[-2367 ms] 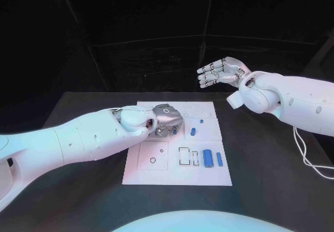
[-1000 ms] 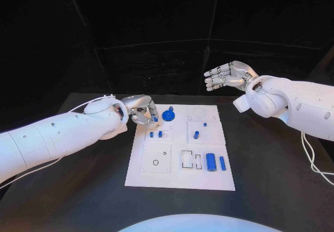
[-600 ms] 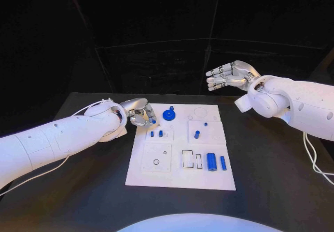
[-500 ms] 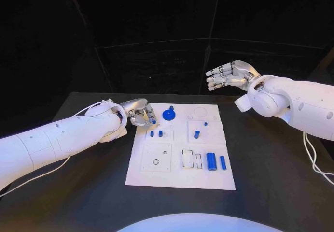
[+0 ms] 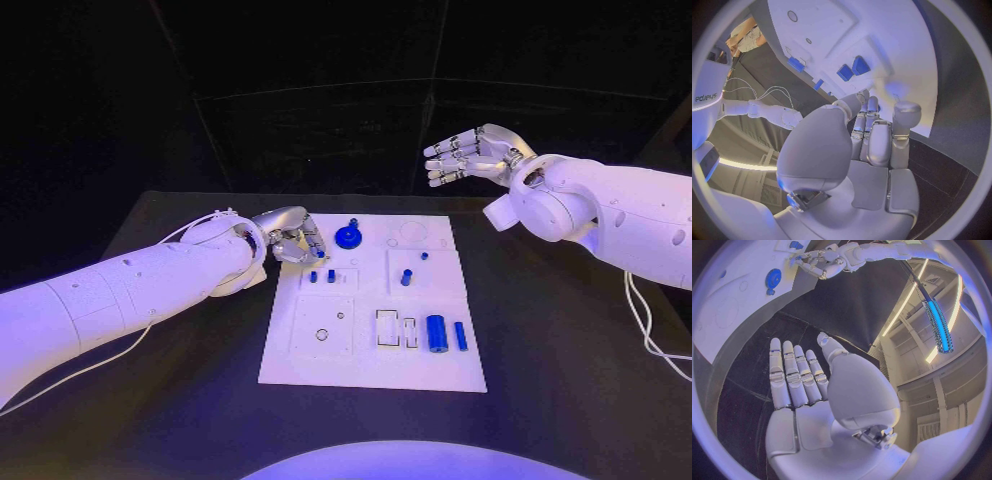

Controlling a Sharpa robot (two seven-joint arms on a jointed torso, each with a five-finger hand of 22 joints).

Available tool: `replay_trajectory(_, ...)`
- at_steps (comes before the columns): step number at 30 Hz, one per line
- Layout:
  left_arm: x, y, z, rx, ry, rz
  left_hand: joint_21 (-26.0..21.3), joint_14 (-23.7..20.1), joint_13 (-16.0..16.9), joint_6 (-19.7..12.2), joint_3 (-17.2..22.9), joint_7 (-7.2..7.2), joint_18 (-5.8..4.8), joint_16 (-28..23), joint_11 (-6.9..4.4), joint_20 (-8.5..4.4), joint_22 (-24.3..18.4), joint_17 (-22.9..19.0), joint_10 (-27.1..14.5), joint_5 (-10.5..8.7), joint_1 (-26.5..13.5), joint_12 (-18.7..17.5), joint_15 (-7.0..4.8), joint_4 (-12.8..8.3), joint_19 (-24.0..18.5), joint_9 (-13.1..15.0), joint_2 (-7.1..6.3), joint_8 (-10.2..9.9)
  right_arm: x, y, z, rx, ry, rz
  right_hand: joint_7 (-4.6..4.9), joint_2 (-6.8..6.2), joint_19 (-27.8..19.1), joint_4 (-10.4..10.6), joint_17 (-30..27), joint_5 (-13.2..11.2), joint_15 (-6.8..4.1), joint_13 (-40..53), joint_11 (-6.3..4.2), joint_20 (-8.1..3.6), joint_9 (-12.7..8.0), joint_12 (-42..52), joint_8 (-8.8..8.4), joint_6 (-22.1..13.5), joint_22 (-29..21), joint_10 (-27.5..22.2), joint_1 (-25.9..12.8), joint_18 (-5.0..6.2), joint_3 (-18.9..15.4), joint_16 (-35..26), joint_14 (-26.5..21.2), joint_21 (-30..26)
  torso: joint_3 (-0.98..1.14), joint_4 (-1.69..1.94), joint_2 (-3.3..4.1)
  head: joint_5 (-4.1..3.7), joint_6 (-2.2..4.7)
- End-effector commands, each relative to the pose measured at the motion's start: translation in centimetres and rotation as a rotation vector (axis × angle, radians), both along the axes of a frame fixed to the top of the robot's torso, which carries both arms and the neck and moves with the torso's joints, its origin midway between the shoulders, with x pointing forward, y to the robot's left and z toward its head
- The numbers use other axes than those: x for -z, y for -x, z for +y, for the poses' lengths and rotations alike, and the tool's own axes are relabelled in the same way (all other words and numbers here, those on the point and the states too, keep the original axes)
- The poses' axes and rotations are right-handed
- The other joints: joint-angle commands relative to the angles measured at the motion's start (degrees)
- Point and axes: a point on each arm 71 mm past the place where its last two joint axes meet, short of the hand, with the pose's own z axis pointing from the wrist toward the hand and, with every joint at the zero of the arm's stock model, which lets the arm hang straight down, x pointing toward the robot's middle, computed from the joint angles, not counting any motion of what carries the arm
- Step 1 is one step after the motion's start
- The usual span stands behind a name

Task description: Assemble the parts on the task board

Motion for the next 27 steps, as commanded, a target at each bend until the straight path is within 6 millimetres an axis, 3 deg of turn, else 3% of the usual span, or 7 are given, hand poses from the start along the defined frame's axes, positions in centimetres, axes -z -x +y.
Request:
replay_trajectory(1,-0.2,-0.06,-0.14,0.002,0.018,-0.01,-0.1,0.2,0.1,0.2,0.0,0.18,-0.58,-0.4,0.13,-0.1,0.0,0.0,0.3,-0.24,-0.6,-0.3,-0.13,0.3,0.0,0.0,-0.06,0.3,-0.17,0.0,0.15,-0.013,-0.005,-0.007,1.99,0.2,0.3,0.0,-0.1,-0.2,-0.26,0.0,-0.21,-0.09,0.0,0.3,0.21,0.0,0.0,-0.2,-0.2,0.7,-0.2,0.0,0.1,-0.3,0.0,0.02,-0.05,-0.11,0.04)
replay_trajectory(27,-0.24,-0.08,-0.89,0.003,0.049,0.006,-0.7,0.1,0.0,-0.6,-0.5,0.3,-0.51,-0.4,0.4,0.03,-0.4,-0.1,-0.3,-0.35,-1.3,-1.2,0.1,0.7,-0.3,-0.1,-0.44,-0.4,-0.16,-0.03,0.24,-0.015,-0.006,-0.008,1.99,0.2,0.3,0.0,-0.1,-0.2,-0.26,0.0,-0.21,-0.09,0.0,0.3,0.21,0.0,0.0,-0.2,-0.2,0.7,-0.2,0.0,0.1,-0.3,0.03,0.01,-0.05,-0.51,-0.04)
